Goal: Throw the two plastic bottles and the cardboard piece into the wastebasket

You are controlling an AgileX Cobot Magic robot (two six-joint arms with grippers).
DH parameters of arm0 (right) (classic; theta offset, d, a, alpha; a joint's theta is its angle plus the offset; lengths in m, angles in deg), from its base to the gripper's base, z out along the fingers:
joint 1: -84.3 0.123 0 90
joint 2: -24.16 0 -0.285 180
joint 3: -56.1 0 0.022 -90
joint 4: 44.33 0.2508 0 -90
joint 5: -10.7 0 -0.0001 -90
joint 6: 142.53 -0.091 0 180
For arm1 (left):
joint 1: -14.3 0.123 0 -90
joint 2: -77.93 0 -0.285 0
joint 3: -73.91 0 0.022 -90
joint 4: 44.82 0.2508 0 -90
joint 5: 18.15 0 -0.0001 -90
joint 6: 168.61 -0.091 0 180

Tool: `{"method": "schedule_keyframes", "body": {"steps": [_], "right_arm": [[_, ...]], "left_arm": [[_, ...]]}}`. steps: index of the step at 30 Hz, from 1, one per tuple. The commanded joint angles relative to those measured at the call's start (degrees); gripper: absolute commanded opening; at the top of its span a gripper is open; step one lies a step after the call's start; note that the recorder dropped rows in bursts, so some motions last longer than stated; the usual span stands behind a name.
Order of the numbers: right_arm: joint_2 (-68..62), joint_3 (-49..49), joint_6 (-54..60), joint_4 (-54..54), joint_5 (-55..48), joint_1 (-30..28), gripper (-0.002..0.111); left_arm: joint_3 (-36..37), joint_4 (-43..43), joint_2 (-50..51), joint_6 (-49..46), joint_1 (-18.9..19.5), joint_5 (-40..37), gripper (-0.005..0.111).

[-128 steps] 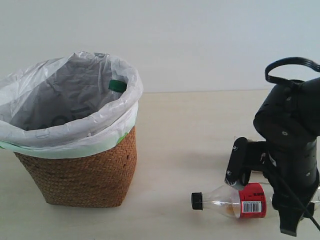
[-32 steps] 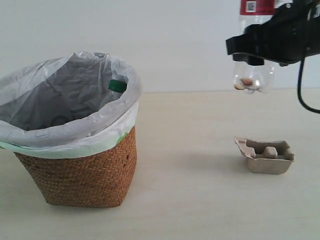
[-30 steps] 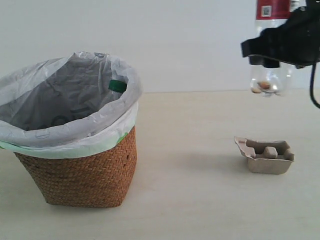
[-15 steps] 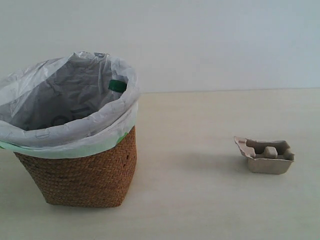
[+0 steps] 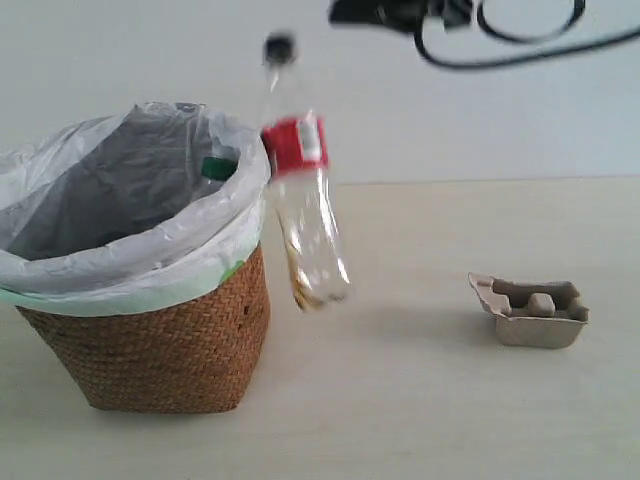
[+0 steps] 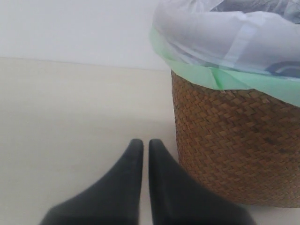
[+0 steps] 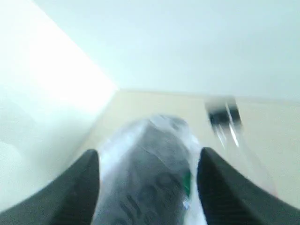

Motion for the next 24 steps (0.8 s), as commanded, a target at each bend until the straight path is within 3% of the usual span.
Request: {"method": "schedule_keyframes", "body": {"steps": [1,6,9,24], "right_arm": [[0.61,-8.86,0.16,-4.37,-4.18,0.63,0.041],[1.0,-8.51,-12.75,-28.69,-10.58,0.1,0.057],[1.0,-6.75,-16.99,-39.1,-14.43,0.1,0.058],[1.0,1.54,-16.64,-52.91,-19.85,0.1,0.058]], "left_arm": [[0.23,0.28,-0.15,0.31,0.12,0.38,0.004],[0.23,0.28,-0.15,0.31,0.12,0.38,0.004],[0.23,0.28,-0.15,0.31,0.12,0.38,0.004],[0.23,0.28,-0.15,0.31,0.12,0.38,0.004]]}}
